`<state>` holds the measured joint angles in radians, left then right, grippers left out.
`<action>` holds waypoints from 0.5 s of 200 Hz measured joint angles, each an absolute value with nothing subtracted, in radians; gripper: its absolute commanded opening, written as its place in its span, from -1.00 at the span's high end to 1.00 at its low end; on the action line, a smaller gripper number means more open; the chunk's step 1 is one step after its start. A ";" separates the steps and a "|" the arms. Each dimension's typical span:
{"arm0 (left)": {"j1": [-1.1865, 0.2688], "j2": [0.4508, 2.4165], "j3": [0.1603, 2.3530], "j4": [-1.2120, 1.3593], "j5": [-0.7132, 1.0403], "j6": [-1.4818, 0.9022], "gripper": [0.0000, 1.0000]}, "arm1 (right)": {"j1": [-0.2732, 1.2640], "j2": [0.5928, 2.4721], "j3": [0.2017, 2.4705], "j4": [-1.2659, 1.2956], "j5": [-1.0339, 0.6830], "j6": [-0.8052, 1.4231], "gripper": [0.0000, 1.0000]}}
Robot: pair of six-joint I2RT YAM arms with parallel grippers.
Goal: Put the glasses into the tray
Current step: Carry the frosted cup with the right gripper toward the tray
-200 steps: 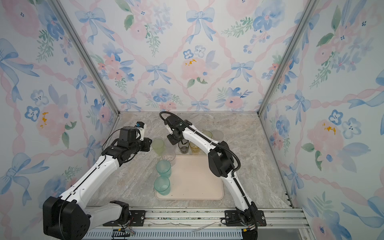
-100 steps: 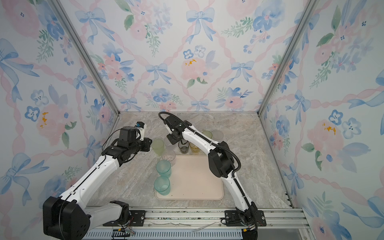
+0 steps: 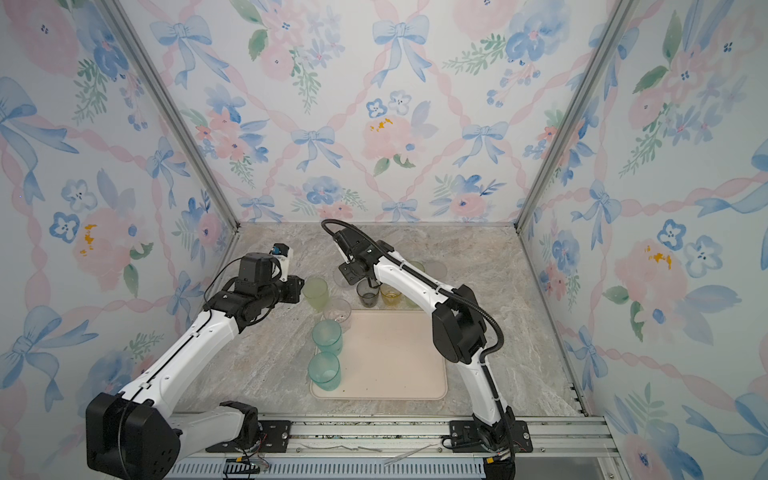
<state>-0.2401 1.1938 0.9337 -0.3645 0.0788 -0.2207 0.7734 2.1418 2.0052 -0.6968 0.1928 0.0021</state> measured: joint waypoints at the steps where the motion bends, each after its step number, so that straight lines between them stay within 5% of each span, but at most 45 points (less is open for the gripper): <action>1: -0.240 1.194 0.934 -0.364 0.079 -0.221 0.52 | 0.773 2.140 2.004 -0.697 0.193 0.002 0.94; 100: -0.240 1.198 0.931 -0.363 0.061 -0.218 0.51 | 0.773 1.719 1.724 -0.662 0.230 -0.009 0.94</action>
